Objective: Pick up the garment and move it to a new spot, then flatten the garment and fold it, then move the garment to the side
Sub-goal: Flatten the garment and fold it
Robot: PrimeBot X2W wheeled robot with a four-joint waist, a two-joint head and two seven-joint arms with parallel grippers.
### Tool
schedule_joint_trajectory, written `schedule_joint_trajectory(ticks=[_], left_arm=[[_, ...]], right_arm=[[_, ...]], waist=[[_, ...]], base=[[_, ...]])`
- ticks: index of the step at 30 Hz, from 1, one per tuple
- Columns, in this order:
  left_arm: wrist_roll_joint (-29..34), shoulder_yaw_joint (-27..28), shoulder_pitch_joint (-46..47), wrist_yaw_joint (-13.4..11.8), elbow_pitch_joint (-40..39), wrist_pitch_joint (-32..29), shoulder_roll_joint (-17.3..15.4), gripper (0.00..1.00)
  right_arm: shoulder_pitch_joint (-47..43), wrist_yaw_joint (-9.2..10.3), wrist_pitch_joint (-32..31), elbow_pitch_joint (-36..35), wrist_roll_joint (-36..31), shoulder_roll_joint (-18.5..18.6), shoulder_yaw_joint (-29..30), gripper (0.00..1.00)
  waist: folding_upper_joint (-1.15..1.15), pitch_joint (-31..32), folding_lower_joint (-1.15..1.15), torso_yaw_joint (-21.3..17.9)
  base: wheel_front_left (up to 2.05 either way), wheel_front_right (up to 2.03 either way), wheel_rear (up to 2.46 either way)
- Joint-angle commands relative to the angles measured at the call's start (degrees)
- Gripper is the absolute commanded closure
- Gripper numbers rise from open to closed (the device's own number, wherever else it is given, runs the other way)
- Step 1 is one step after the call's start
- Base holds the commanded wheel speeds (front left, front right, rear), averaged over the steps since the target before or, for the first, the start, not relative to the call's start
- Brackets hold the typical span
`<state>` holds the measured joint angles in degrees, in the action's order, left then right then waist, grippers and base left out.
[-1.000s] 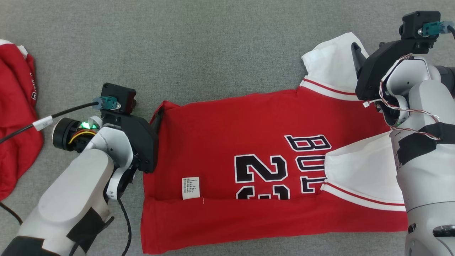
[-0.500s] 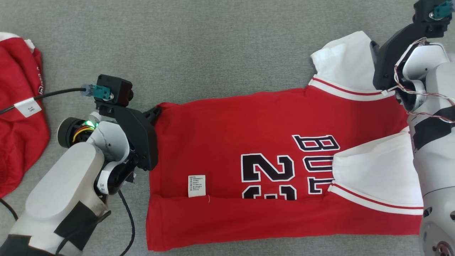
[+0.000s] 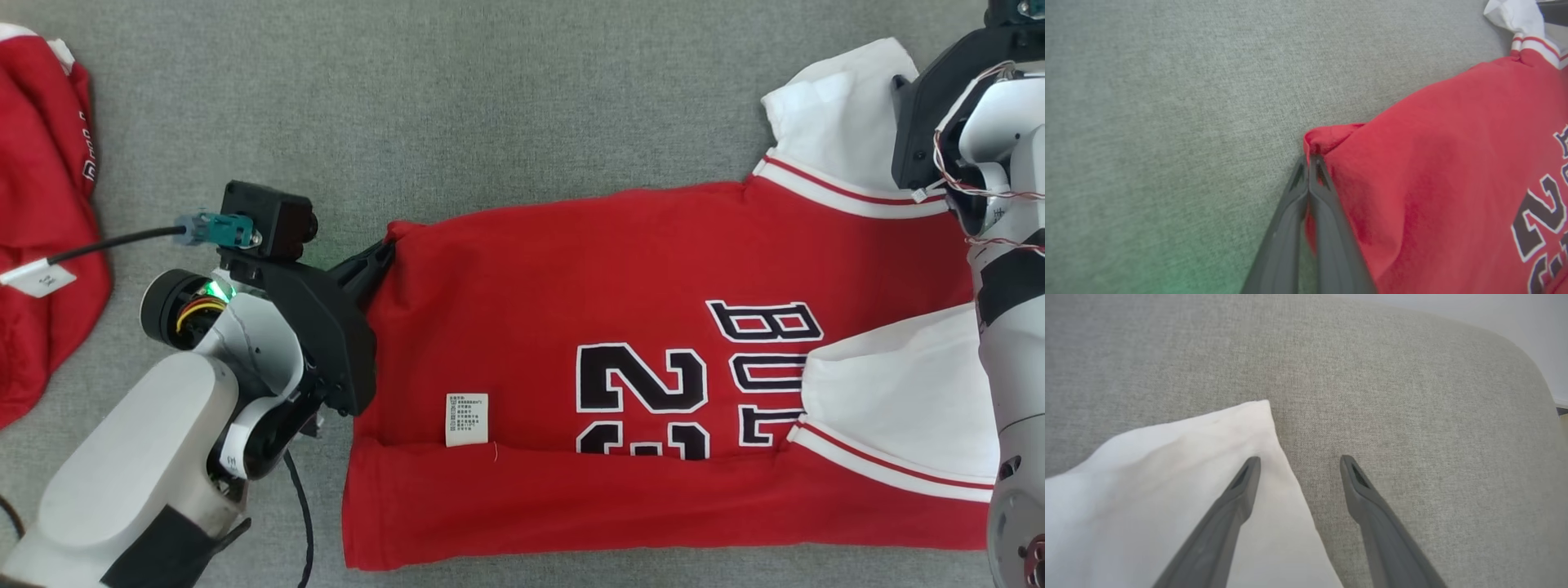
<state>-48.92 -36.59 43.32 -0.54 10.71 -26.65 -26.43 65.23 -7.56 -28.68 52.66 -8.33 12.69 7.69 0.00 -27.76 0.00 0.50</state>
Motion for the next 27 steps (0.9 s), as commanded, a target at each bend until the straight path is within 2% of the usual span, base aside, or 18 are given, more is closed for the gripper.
schedule_joint_trajectory(ticks=[1, 10, 17, 23, 24, 25, 26, 27], left_arm=[[0.8, -0.6, -1.6, -0.4, -0.9, 0.2, -0.6, 1.00], [2.6, -2.1, -4.6, -1.6, -6.1, 1.0, -2.0, 1.00], [2.5, -2.3, -5.4, -2.3, -7.3, 0.8, -2.4, 1.00], [2.9, -2.3, -5.2, -2.9, -6.7, 1.7, -1.7, 1.00], [3.1, -2.4, -5.2, -2.9, -6.6, 1.9, -1.6, 1.00], [3.1, -2.5, -5.2, -3.1, -6.5, 1.9, -1.4, 1.00], [3.1, -2.5, -5.2, -3.1, -6.5, 1.9, -1.4, 1.00], [3.1, -2.6, -5.2, -3.2, -6.5, 2.1, -1.3, 1.00]], right_arm=[[0.0, 0.13, 0.4, 0.5, -0.5, -0.2, -0.1, 0.00], [-0.6, 0.13, 0.8, 2.9, -1.9, -0.7, -0.1, 0.00], [0.8, 0.12, 3.7, 2.9, -2.9, -1.3, -0.8, 0.00], [0.7, -0.08, 1.7, 7.1, 0.2, -3.1, -0.6, 0.01], [0.6, -0.08, 1.5, 7.7, 0.8, -3.2, -0.9, 0.22], [0.6, -0.08, 1.2, 8.1, 1.2, -3.0, -0.9, 0.37], [0.6, -0.08, 1.2, 8.1, 1.2, -3.0, -0.9, 0.37], [0.7, -0.08, 1.2, 8.4, 1.2, -2.6, -1.0, 0.60]], waist=[[0.00, -1.1, 0.00, 0.3], [0.00, -1.4, 0.00, 0.4], [0.00, -1.7, 0.00, 0.6], [0.00, -1.3, 0.00, 1.0], [0.00, -1.3, 0.00, 1.1], [0.00, -1.4, 0.00, 1.1], [0.00, -1.4, 0.00, 1.1], [0.00, -1.5, 0.00, 1.2]], base=[[0.00, 0.00, 0.00], [0.00, 0.00, 0.00], [0.00, 0.00, 0.00], [0.00, 0.00, 0.00], [0.00, 0.00, 0.00], [0.00, 0.00, 0.00], [0.00, 0.00, 0.00], [0.00, 0.00, 0.00]])
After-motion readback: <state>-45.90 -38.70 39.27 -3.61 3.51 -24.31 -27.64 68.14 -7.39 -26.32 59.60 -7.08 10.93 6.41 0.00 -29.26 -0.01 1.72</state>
